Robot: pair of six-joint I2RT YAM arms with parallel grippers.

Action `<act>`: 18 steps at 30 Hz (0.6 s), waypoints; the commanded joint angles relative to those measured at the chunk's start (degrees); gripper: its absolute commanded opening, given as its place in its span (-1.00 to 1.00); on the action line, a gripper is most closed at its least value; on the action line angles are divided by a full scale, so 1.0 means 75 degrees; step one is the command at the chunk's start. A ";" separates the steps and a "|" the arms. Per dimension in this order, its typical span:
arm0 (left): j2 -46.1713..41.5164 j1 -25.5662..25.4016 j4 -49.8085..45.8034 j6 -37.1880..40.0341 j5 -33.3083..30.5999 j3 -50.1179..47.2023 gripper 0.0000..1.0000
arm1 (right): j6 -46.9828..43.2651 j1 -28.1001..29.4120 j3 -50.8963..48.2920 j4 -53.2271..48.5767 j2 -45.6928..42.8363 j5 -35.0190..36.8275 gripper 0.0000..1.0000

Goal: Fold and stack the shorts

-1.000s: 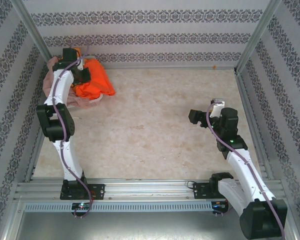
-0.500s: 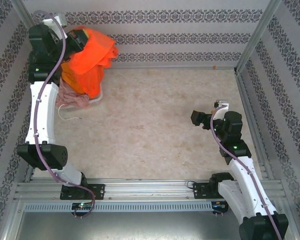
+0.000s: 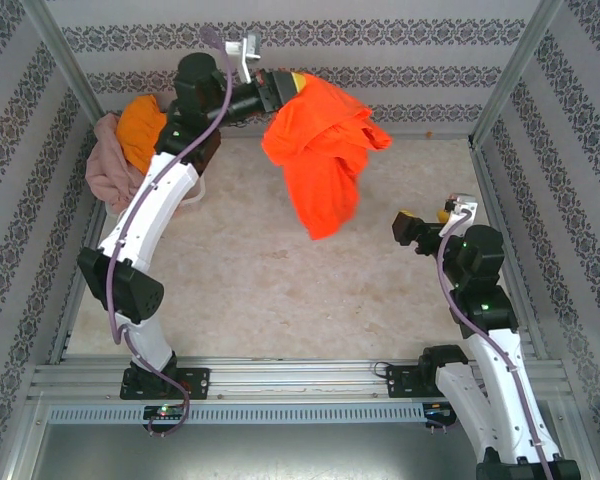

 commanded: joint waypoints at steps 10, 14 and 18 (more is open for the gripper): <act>-0.0900 0.1117 0.2056 0.0083 -0.1363 -0.5070 0.81 | 0.0389 0.0140 0.0520 -0.1089 0.0851 -0.0616 0.96; -0.1975 0.1104 0.1686 0.0992 -0.1591 -0.6151 0.96 | 0.0618 0.0326 0.0319 -0.1238 0.1444 -0.0503 0.95; -0.2896 0.0858 0.1115 0.1860 -0.1682 -0.6943 1.00 | 0.0771 0.0693 0.0036 -0.0981 0.2127 -0.0320 0.95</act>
